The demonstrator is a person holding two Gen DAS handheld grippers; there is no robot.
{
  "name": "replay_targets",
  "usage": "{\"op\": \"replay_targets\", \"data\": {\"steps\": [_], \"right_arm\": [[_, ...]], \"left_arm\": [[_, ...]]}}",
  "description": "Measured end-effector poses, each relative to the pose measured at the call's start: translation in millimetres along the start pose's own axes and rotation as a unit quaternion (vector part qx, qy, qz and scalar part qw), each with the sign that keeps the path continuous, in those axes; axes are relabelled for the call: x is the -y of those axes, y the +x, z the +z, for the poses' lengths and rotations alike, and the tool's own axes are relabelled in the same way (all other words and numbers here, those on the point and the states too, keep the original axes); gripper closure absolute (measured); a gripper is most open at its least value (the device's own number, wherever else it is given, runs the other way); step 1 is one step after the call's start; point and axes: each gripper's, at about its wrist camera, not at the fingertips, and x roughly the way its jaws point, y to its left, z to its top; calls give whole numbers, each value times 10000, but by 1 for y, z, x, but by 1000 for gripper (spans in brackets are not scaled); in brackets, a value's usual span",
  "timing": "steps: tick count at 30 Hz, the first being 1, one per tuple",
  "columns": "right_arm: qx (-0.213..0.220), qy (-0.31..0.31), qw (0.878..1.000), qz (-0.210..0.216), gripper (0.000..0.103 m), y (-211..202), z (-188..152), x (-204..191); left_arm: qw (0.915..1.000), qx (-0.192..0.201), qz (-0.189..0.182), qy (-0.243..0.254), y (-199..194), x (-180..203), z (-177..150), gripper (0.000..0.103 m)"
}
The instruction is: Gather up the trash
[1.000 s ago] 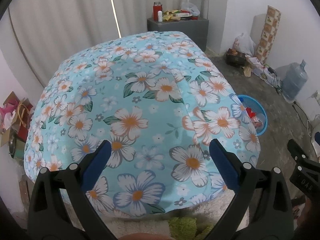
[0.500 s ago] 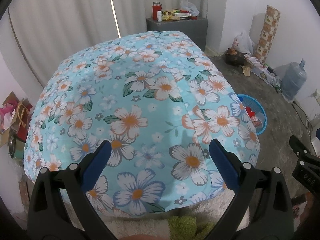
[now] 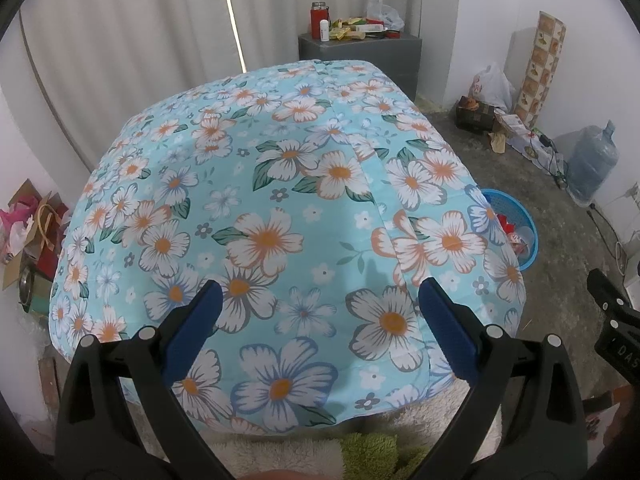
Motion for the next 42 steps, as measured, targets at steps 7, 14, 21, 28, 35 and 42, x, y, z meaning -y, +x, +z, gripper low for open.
{"op": "replay_targets", "data": {"steps": [7,14,21,28,35,42], "right_arm": [[-9,1,10000,3,7,1,0,-1],[-7,-2,10000,-2,7,0,0,-2],[-6,2,10000,-10,7,0,0,-2],[-3,-5,10000,-11,7,0,0,-3],[-10,4,10000,-10,7,0,0,-3],[-7,8,10000,-7,7,0,0,-4]], "left_arm": [[10000,2,0,-4,0,0,0,9],[10000,-11,-4,1,0,0,0,9],[10000,-17,-4,3,0,-2,0,9],[10000,-19,-4,1,0,-1,0,9],[10000,-16,-2,4,0,-2,0,9],[10000,-11,3,5,-1,-1,0,9]]}}
